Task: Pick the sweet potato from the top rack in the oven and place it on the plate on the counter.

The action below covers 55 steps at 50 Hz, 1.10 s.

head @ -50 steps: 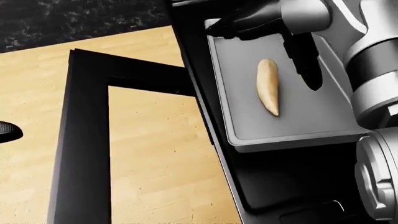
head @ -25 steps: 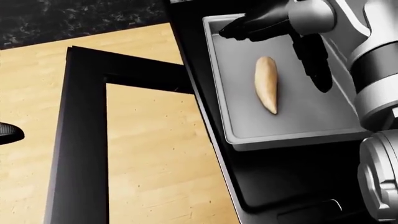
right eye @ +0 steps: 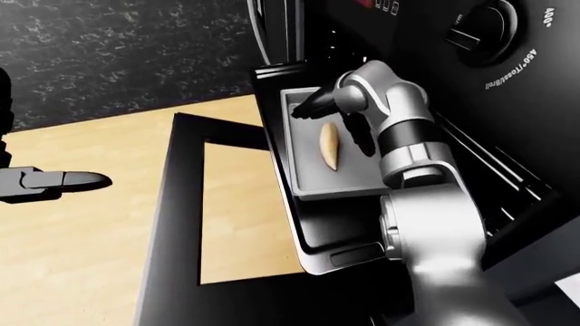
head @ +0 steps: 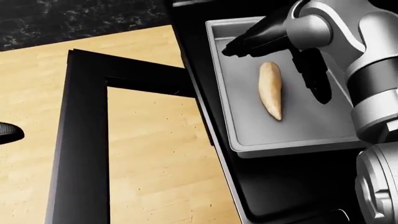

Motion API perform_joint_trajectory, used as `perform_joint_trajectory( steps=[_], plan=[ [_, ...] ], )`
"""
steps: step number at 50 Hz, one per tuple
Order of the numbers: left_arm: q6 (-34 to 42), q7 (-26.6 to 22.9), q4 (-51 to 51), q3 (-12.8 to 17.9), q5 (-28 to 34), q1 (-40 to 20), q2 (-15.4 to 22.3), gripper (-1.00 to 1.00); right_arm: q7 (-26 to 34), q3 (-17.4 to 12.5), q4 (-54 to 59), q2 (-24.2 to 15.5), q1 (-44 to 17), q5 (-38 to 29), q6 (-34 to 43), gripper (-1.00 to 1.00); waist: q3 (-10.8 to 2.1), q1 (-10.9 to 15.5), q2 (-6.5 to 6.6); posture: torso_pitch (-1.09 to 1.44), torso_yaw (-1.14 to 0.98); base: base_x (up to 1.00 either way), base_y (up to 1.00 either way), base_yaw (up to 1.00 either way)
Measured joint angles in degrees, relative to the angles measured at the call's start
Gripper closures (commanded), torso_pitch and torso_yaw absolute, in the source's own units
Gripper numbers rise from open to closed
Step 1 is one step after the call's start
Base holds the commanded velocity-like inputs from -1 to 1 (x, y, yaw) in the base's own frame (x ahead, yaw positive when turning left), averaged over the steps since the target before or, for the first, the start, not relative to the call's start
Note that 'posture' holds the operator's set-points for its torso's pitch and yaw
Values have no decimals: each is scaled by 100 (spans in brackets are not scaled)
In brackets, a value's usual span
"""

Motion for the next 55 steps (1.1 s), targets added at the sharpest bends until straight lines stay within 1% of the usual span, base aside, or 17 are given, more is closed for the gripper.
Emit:
perform_joint_trajectory(
  steps=[4, 5, 6, 7, 10, 11, 15, 21, 25, 31, 36, 40, 42, 47, 55],
  plan=[
    [32, -8, 14, 1, -7, -13, -2, -100, 87, -27, -257, -27, 197, 56, -16, -88, 2, -2, -15, 0, 0, 0, 0, 0],
    [42, -6, 8, 12, -6, -16, 4, -100, 114, -31, -291, -32, 238, 65, -20, -84, 3, -3, -17, 0, 0, 0, 0, 0],
    [46, 1, 3, 12, 2, -16, 9, -100, 149, -38, -316, -36, 270, 72, -21, -67, 6, -3, -17, 0, 0, 0, 0, 0],
    [52, 5, 2, 8, 8, -24, 10, -100, 185, -41, -352, -44, 298, 78, -25, -69, 9, -2, -17, 0, 0, 0, 0, 0],
    [68, 10, 1, 0, 10, -40, 12, -100, 298, -61, -495, -39, 377, 111, -28, -62, 14, -6, -16, 0, 0, 0, 0, 0],
    [64, 11, 5, -11, 14, -35, 10, -100, 326, -65, -541, -33, 400, 122, -28, -54, 12, -7, -15, 0, 0, 0, 0, 0],
    [65, -15, 5, 18, -1, -14, 8, -100, 434, -86, -731, -22, 502, 174, -28, -58, 10, -8, -18, 0, 0, 0, 0, 0],
    [66, -10, -23, 59, 9, 19, -2, -100, 559, -106, -938, -6, 633, 228, -19, -55, 8, -8, -22, 0, 0, 0, 0, 0],
    [26, -22, -10, 56, 11, 58, -16, -100, 439, -101, -931, 14, 663, 222, -36, -55, -3, -8, -21, 0, 0, 0, 0, 0],
    [-36, -39, 1, 94, 12, 122, -35, -100, 252, -97, -943, 11, 718, 210, -85, -50, -13, 0, -24, 0, 0, 0, 0, 0],
    [-62, -43, 11, 77, 29, 123, -34, -100, 94, -113, -913, 14, 726, 198, -82, -38, -22, 6, -25, 0, 0, 0, 0, 0],
    [-59, -54, 5, 89, 34, 131, -33, -100, -53, -124, -884, 9, 736, 219, -63, -36, -32, 16, -27, 0, 0, 0, 0, 0],
    [-58, -67, -17, 118, 29, 153, -37, -100, -127, -132, -876, 7, 755, 230, -48, -33, -37, 19, -30, 0, 0, 0, 0, 0],
    [-64, -82, -16, 163, 18, 158, -22, -100, -478, -127, -841, -14, 852, 231, -23, -26, -58, 31, -43, 0, 0, 0, 0, 0],
    [104, -56, -74, 142, -13, 22, 55, -100, -965, -200, -834, -71, 1081, 311, 51, -26, -83, 51, -79, 0, 0, 0, 0, 0]
  ],
)
